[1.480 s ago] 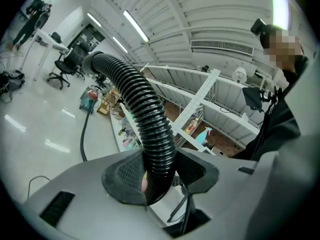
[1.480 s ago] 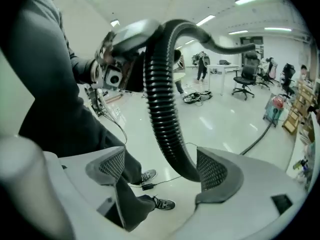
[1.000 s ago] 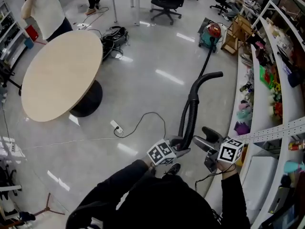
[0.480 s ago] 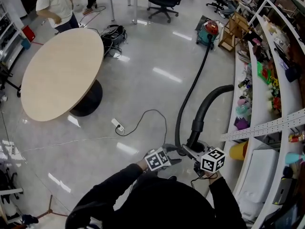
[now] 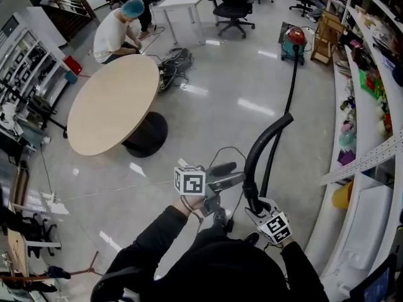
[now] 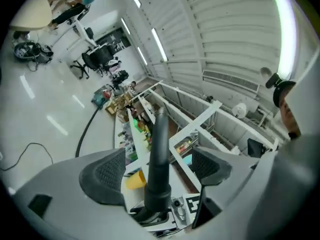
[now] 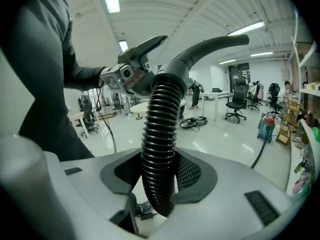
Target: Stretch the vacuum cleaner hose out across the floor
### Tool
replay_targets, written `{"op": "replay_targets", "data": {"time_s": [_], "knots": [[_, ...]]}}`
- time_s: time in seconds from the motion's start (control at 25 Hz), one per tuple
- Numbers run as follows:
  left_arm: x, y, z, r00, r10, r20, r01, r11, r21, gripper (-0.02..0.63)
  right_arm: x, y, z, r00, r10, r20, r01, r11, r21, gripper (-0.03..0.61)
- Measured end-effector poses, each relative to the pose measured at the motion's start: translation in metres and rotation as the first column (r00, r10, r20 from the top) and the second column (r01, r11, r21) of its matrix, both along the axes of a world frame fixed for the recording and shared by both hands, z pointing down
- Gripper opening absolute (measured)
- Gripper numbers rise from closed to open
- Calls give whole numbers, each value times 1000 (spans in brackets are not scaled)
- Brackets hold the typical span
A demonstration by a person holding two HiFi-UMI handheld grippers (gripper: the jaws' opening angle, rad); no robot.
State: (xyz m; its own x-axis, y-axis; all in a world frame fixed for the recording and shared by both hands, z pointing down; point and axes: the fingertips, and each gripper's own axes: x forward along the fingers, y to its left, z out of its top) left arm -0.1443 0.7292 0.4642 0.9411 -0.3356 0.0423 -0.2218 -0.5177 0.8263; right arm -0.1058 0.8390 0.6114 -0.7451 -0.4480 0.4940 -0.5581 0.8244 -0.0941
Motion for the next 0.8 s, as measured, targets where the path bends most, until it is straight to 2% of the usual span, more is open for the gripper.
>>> {"op": "replay_targets", "data": {"time_s": [0.16, 0.28, 0.32, 0.4, 0.52, 0.64, 0.8], "knots": [[53, 53, 13, 991, 76, 112, -77, 997, 6, 402, 20, 57, 24, 995, -89, -45, 91, 995, 37, 181], [90, 85, 31, 978, 72, 198, -83, 996, 44, 400, 50, 82, 46, 988, -121, -96, 125, 991, 39, 181], [95, 92, 40, 972, 55, 230, -68, 996, 51, 383, 58, 88, 54, 988, -117, -104, 121, 992, 37, 181], [100, 105, 51, 969, 24, 245, -34, 999, 37, 183, 70, 99, 64, 986, -109, -123, 115, 993, 38, 181], [109, 127, 49, 973, 32, 229, -43, 998, 41, 181, 81, 111, 69, 979, -122, -165, 130, 991, 42, 181], [112, 148, 39, 961, 61, 270, -97, 988, 122, 179, 79, 115, 70, 975, -111, -191, 122, 991, 46, 181], [100, 172, 32, 941, 58, 333, -161, 943, 290, 179, 60, 104, 79, 968, -65, -243, 84, 994, 70, 183]]}}
